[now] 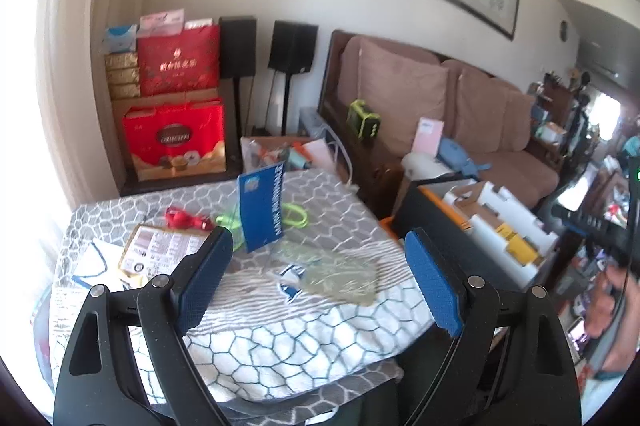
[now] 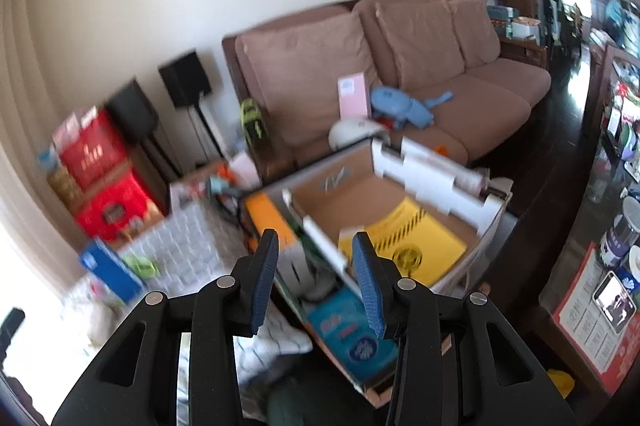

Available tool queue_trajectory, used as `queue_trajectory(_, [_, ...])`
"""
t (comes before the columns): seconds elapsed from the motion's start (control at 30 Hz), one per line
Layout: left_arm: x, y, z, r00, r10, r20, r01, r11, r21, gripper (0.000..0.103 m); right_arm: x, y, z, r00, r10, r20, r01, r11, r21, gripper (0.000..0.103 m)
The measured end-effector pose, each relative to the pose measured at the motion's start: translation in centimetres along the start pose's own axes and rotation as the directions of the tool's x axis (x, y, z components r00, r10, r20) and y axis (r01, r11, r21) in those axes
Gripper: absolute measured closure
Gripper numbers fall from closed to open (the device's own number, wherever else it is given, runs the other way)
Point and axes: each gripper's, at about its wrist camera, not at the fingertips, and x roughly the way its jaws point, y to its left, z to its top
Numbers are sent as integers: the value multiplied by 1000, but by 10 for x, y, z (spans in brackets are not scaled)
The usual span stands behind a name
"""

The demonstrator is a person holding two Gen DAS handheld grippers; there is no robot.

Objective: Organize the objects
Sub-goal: 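Turn both tools toward the table with the bamboo phone case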

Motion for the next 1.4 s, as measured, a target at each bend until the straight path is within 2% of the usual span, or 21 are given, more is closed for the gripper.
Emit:
queue_trajectory(0.07, [11,6,-5,1000,13,-12,-13,1000,-13,17,14,7,-6,1000,7,-30,-8,999,-33,63])
queue_trajectory(0.2, [31,20,-9,998,46,-49,-48,998,-40,17,24,11,-2,1000,24,-11,-25,999,-31,63])
queue_trajectory(0.33, [42,32,-8,995,80,-57,-83,995,-58,17,33,19,-3,1000,7,-13,-7,998,-66,63])
queue_trajectory(0.6, [49,47,-7,993,108,-41,-110,992,-66,17,48,31,-6,999,18,-35,-22,994,-105,63])
queue_trajectory(0.67, [50,50,-8,991,125,-38,-127,990,-67,17,50,33,-6,999,37,-37,-41,993,-107,63])
queue_trajectory(0.8, [54,67,-11,975,212,-61,-217,972,-89,17,49,33,-7,995,95,-10,-95,993,-72,63])
queue_trajectory(0.93, [53,85,-15,972,223,-70,-230,963,-137,17,56,39,-9,990,139,-28,-141,988,-68,62])
queue_trajectory(1.17, [61,92,-26,969,227,-95,-238,962,-132,17,81,75,-28,961,237,-142,-255,960,-120,58])
queue_trajectory(1.27, [66,95,-32,969,221,-110,-234,964,-126,17,97,95,-44,933,298,-204,-326,937,-125,58])
queue_trajectory(1.4, [75,101,-39,964,220,-146,-240,962,-132,17,111,121,-63,919,302,-252,-351,919,-178,56])
